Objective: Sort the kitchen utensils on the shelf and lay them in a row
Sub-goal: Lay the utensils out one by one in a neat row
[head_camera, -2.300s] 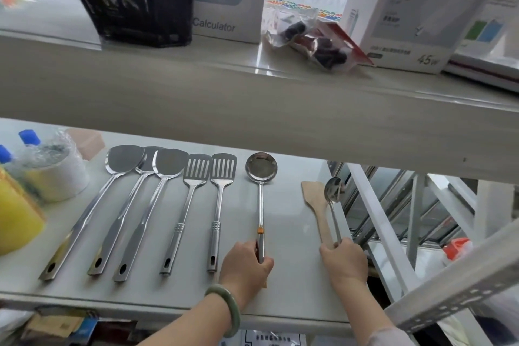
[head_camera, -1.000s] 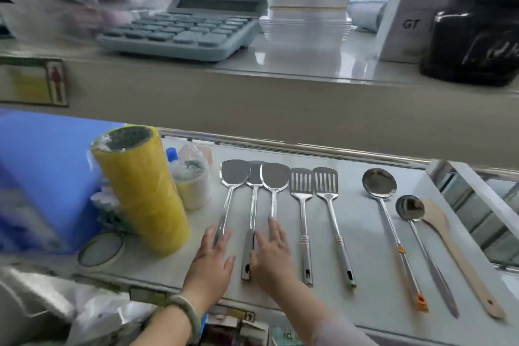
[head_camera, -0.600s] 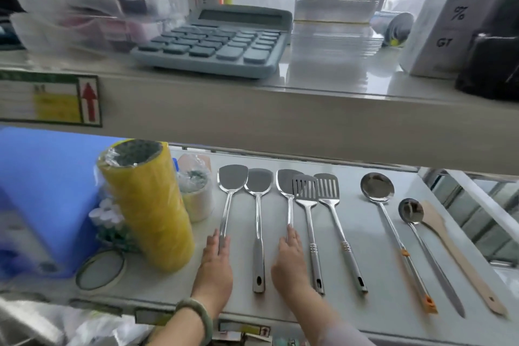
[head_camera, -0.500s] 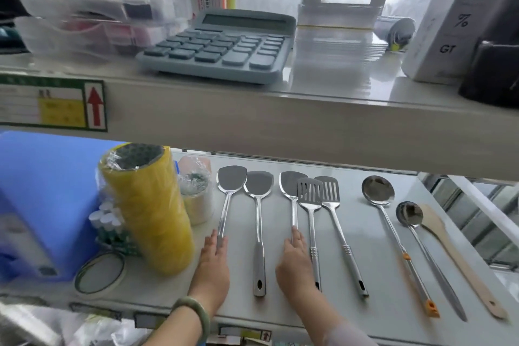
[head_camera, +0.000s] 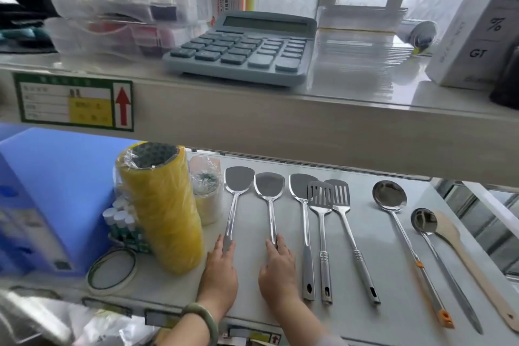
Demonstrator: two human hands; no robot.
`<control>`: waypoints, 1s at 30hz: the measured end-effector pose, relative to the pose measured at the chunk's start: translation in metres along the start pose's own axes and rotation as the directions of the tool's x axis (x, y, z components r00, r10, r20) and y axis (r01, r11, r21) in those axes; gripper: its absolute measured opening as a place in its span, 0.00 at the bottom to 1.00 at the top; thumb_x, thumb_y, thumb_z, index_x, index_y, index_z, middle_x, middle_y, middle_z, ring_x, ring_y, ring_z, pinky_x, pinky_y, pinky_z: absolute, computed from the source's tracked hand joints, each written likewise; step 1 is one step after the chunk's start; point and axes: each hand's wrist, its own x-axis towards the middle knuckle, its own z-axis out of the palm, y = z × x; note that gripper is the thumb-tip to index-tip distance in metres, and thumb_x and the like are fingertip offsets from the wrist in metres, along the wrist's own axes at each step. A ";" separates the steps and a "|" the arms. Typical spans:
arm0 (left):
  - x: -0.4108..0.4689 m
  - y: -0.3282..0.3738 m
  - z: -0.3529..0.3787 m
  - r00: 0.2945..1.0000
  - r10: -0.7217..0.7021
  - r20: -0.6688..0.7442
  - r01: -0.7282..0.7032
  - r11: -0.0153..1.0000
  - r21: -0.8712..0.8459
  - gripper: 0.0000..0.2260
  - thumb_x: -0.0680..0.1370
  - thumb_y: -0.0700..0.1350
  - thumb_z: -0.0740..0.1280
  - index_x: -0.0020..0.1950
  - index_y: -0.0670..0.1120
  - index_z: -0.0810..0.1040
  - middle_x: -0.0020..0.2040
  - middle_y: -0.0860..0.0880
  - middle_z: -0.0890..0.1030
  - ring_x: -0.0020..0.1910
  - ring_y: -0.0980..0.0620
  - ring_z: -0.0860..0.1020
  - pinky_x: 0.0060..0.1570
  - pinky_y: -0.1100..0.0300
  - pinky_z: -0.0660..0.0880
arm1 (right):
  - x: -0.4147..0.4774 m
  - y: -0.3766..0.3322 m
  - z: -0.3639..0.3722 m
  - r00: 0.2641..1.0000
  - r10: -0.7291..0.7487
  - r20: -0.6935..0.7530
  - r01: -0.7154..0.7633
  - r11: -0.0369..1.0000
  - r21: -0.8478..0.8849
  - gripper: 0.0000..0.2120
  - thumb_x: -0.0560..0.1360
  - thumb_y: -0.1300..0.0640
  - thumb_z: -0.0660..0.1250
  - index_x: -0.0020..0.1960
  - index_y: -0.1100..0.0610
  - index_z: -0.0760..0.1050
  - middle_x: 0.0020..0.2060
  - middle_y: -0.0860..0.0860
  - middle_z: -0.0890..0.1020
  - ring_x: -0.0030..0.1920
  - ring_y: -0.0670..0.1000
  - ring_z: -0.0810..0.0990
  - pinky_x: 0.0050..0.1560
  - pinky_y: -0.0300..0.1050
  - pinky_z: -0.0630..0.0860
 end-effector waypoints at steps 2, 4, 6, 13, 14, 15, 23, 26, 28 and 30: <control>0.000 -0.003 0.003 1.000 0.002 -0.007 -0.002 1.000 -0.004 0.26 0.78 0.37 0.52 0.76 0.47 0.54 0.78 0.46 0.45 0.77 0.48 0.51 0.75 0.59 0.49 | -0.001 0.001 -0.001 1.000 0.002 -0.006 -0.002 1.000 0.008 0.28 0.75 0.67 0.52 0.75 0.56 0.56 0.77 0.53 0.50 0.75 0.56 0.52 0.74 0.42 0.49; -0.001 -0.004 0.000 1.000 0.005 0.011 -0.005 1.000 0.007 0.26 0.78 0.37 0.52 0.76 0.47 0.54 0.78 0.46 0.44 0.77 0.49 0.50 0.74 0.60 0.49 | -0.001 0.001 0.000 1.000 0.006 -0.007 -0.006 1.000 0.014 0.28 0.75 0.67 0.52 0.75 0.57 0.55 0.77 0.53 0.50 0.75 0.56 0.52 0.74 0.42 0.49; -0.001 -0.005 -0.001 1.000 0.012 0.011 -0.012 1.000 0.014 0.26 0.79 0.37 0.52 0.76 0.47 0.53 0.78 0.46 0.44 0.77 0.50 0.50 0.74 0.61 0.49 | -0.001 0.000 0.002 1.000 0.005 -0.010 -0.005 1.000 0.013 0.28 0.75 0.67 0.52 0.75 0.57 0.55 0.77 0.53 0.50 0.75 0.56 0.52 0.74 0.42 0.49; -0.002 -0.004 -0.004 0.998 0.026 0.049 -0.031 0.994 0.108 0.25 0.80 0.38 0.50 0.77 0.44 0.48 0.78 0.44 0.42 0.77 0.49 0.44 0.74 0.61 0.46 | 0.000 -0.003 0.003 1.000 0.004 -0.027 -0.004 1.000 0.004 0.28 0.75 0.67 0.52 0.75 0.59 0.56 0.77 0.54 0.50 0.74 0.56 0.53 0.74 0.41 0.50; -0.003 -0.005 -0.004 0.999 0.033 0.043 -0.036 0.996 0.087 0.25 0.80 0.38 0.50 0.77 0.44 0.48 0.78 0.44 0.42 0.77 0.49 0.44 0.75 0.61 0.46 | 0.001 -0.003 0.003 1.000 0.002 -0.031 -0.002 1.000 0.003 0.28 0.75 0.67 0.52 0.75 0.59 0.56 0.77 0.54 0.50 0.74 0.56 0.53 0.74 0.41 0.50; -0.004 -0.005 -0.005 0.999 0.034 0.040 -0.037 0.997 0.064 0.25 0.79 0.38 0.51 0.77 0.45 0.49 0.78 0.44 0.43 0.77 0.48 0.46 0.74 0.60 0.48 | 0.002 -0.003 0.004 1.000 0.003 -0.030 -0.003 1.000 0.004 0.28 0.75 0.67 0.52 0.75 0.59 0.56 0.77 0.54 0.50 0.74 0.56 0.53 0.74 0.41 0.50; -0.007 -0.003 -0.010 1.000 0.005 0.012 -0.005 1.000 -0.026 0.25 0.77 0.37 0.54 0.75 0.45 0.58 0.78 0.44 0.50 0.76 0.45 0.56 0.72 0.55 0.59 | 0.003 0.004 -0.003 0.997 -0.039 -0.061 0.039 0.999 -0.007 0.25 0.77 0.57 0.57 0.74 0.56 0.59 0.76 0.54 0.55 0.75 0.56 0.53 0.75 0.45 0.50; -0.010 0.003 -0.007 0.989 0.082 -0.126 -0.073 0.995 0.073 0.24 0.72 0.38 0.61 0.68 0.45 0.70 0.73 0.40 0.64 0.70 0.41 0.66 0.68 0.51 0.66 | 0.005 0.022 -0.017 0.946 -0.104 -0.307 0.101 0.995 -0.027 0.20 0.73 0.57 0.61 0.64 0.56 0.74 0.68 0.58 0.71 0.68 0.61 0.69 0.70 0.51 0.63; -0.013 0.013 0.000 0.960 0.213 -0.181 -0.210 0.977 0.037 0.22 0.67 0.34 0.68 0.60 0.46 0.76 0.64 0.42 0.74 0.60 0.42 0.76 0.58 0.52 0.75 | 0.009 0.043 -0.033 0.898 -0.078 -0.433 0.050 0.996 -0.076 0.18 0.69 0.59 0.61 0.57 0.56 0.79 0.62 0.59 0.78 0.61 0.62 0.75 0.65 0.50 0.69; -0.019 0.033 0.006 0.927 0.329 -0.180 -0.338 0.941 -0.025 0.21 0.65 0.34 0.71 0.56 0.48 0.77 0.57 0.46 0.76 0.52 0.48 0.80 0.53 0.58 0.78 | 0.011 0.064 -0.056 0.906 -0.001 -0.423 -0.056 0.991 -0.123 0.20 0.69 0.59 0.58 0.59 0.55 0.78 0.65 0.59 0.75 0.64 0.62 0.72 0.67 0.51 0.65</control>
